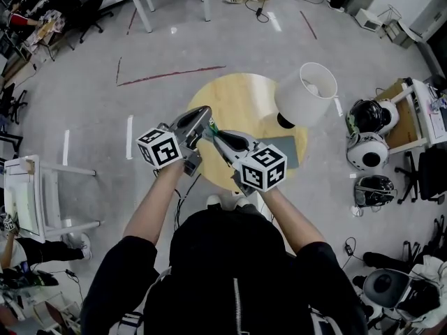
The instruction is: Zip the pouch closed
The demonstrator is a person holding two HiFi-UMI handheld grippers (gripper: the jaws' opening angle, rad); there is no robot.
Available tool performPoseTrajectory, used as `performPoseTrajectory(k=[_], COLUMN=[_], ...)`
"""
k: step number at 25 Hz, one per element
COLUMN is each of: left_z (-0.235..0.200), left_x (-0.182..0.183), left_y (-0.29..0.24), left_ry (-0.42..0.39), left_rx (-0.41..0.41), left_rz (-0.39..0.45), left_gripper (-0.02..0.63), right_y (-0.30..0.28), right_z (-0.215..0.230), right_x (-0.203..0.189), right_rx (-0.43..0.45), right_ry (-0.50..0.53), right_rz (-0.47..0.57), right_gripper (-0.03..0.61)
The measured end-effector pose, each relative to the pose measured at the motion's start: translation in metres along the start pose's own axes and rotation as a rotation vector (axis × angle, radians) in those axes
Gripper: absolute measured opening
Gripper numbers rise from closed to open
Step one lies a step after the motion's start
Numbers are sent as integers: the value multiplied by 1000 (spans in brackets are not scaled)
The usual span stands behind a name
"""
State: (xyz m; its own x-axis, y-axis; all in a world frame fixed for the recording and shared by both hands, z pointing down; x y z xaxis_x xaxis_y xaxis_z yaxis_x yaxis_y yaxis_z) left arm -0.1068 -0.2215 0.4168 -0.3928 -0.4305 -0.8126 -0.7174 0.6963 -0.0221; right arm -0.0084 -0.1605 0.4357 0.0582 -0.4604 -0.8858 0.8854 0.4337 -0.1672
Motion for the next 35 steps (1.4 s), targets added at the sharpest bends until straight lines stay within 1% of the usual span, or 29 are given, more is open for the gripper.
performPoseTrajectory(k=[3,6,10,15,19,21,24,27,30,33,35], left_z=[8,15,24,33,41,41,36,26,20,18,18], left_x=[0,-1,-3,-11,-14,-15,-14,-15,-18,-20,-21], left_y=[2,5,8,8,8,8,8,8,9,10,10], left_ry=[20,15,10,11,21,19,-7,-26,-26,-20,-18], left_rx=[-53,-90,-149,-253,-286,-295,-288,-243,-217,-212,-215], left_rz=[9,3,-31,-75,-108,-121,-130,-127,-129,-134,-132], left_gripper=[12,12,12,12,12,12,12,12,12,12,12], right_y=[-1,-3,-3,-4,-4,-5,-6,-5,-5,-5,-5], right_z=[-1,-3,-4,-4,-7,-6,-2,-1,-4,-4,-3], right_x=[1,1,1,2,1,1,1,0,-2,-2,-3], right_rx=[15,32,54,85,110,119,116,110,127,134,140], right_ry=[-42,-79,-120,-176,-212,-227,-262,-291,-293,-318,-342], right_rz=[21,36,48,55,68,76,97,107,103,115,123], right_gripper=[57,61,67,84,89,86,69,41,43,8,6])
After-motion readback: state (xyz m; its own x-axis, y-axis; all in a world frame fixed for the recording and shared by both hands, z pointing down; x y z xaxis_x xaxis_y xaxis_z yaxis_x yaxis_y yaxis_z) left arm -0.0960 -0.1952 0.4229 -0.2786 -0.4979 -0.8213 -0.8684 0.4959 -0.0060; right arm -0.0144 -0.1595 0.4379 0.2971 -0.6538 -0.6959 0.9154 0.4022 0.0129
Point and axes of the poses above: the fingertips, and each gripper's own axes: y backward along the fingers, z to its right, x out of its top, the point moved 5 cm from there along y, backward along the fingers, and after that the axes turned 6 degrees about x, right-handed, at the moved point
